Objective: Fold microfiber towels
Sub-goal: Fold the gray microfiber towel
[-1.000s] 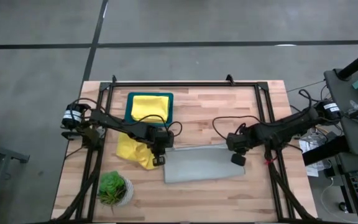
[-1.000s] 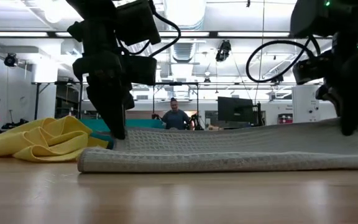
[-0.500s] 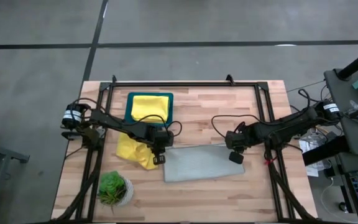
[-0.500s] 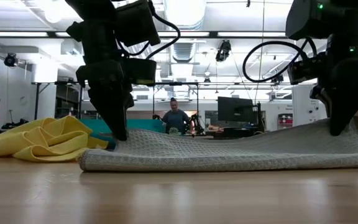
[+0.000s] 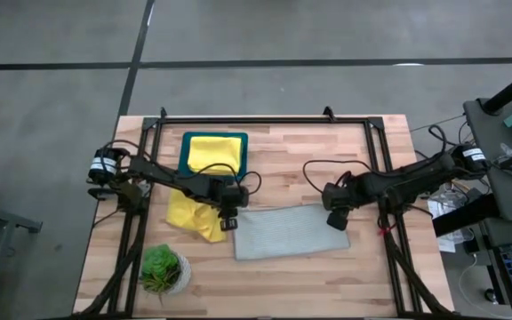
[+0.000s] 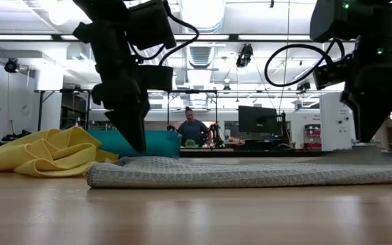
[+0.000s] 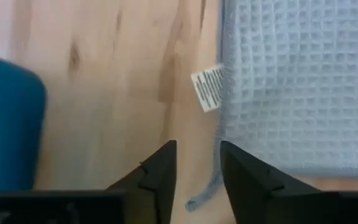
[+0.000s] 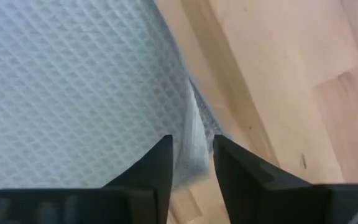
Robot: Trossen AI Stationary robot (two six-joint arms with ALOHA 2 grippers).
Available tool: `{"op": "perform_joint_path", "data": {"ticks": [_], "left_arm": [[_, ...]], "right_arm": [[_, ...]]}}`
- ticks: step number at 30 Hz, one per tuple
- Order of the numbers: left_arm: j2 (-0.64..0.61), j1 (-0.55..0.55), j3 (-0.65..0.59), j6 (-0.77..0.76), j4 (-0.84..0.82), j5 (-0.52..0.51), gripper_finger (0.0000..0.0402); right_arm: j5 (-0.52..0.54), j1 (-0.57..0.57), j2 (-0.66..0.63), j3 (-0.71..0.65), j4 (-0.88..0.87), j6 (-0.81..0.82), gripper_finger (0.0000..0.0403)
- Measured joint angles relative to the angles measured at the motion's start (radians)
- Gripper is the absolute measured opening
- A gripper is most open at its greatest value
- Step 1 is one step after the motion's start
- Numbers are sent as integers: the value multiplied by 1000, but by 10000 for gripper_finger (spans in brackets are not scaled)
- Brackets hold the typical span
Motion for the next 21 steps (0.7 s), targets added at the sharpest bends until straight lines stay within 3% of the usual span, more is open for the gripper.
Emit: {"op": "perform_joint_path", "data": {"ticks": [10, 16, 21], "left_arm": [[-36, -18, 52, 67, 10, -6, 130], [-23, -97, 53, 41, 124, 8, 130], [10, -150, 51, 27, 219, 9, 130]], "right_arm": [[8, -72, -1, 14, -43, -41, 119], [-107, -64, -33, 13, -108, 115, 114], [-175, -36, -87, -8, -106, 241, 143]]}}
